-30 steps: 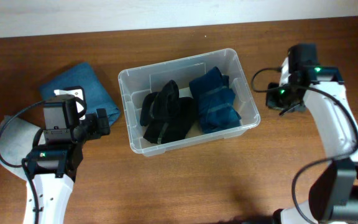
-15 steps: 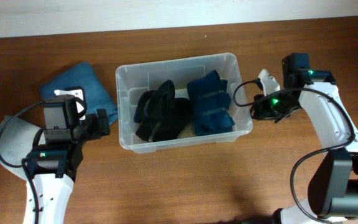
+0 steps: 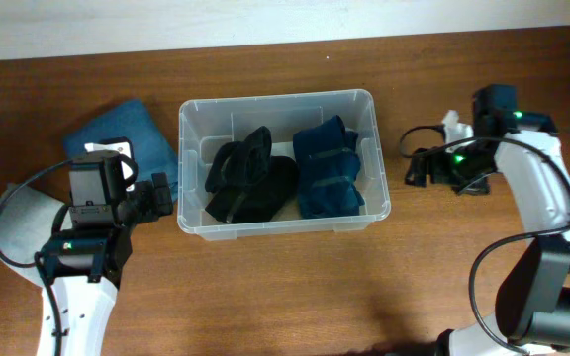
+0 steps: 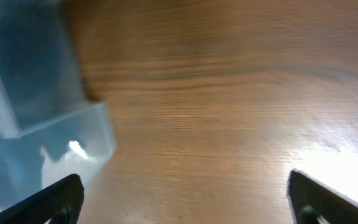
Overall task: Pack container
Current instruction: 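Grasp the light-wash jeans with the left gripper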
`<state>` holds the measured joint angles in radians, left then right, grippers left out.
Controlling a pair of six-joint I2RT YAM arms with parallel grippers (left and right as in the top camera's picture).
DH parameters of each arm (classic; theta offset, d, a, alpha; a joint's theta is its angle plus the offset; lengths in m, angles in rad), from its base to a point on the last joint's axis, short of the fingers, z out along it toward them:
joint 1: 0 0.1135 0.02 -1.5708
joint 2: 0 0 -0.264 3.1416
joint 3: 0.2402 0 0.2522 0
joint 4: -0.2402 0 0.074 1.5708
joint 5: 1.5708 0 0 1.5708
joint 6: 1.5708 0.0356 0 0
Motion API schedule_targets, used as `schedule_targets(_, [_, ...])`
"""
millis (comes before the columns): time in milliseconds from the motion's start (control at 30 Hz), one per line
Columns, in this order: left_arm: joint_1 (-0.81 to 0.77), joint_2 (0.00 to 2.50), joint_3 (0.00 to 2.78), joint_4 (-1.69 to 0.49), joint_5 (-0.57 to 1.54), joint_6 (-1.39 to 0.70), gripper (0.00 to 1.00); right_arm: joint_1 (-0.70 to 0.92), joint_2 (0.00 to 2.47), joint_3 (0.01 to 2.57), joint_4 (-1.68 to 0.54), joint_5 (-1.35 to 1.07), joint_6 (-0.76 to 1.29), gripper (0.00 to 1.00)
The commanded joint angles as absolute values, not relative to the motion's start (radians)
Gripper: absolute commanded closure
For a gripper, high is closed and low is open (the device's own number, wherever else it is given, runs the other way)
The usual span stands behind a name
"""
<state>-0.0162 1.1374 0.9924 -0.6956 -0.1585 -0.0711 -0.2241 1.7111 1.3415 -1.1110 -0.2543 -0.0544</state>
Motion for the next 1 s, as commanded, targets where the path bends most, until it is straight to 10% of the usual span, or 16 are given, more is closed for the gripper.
schedule_targets(0, [0.011, 1.127, 1.066, -0.706, -0.181, -0.052, 0.01, -0.263, 1.694, 1.367, -1.120, -0.206, -0.017, 0.01])
schedule_targets(433, [0.769, 1.312, 1.160, -0.900, 0.079, -0.303, 0.01, -0.269, 1.694, 1.367, -1.116, -0.235, -0.017, 0.02])
schedule_targets(967, [0.931, 1.861, 1.160, -0.779, 0.196, -0.289, 0.06, -0.270, 1.694, 1.367, -1.119, -0.231, -0.009, 0.02])
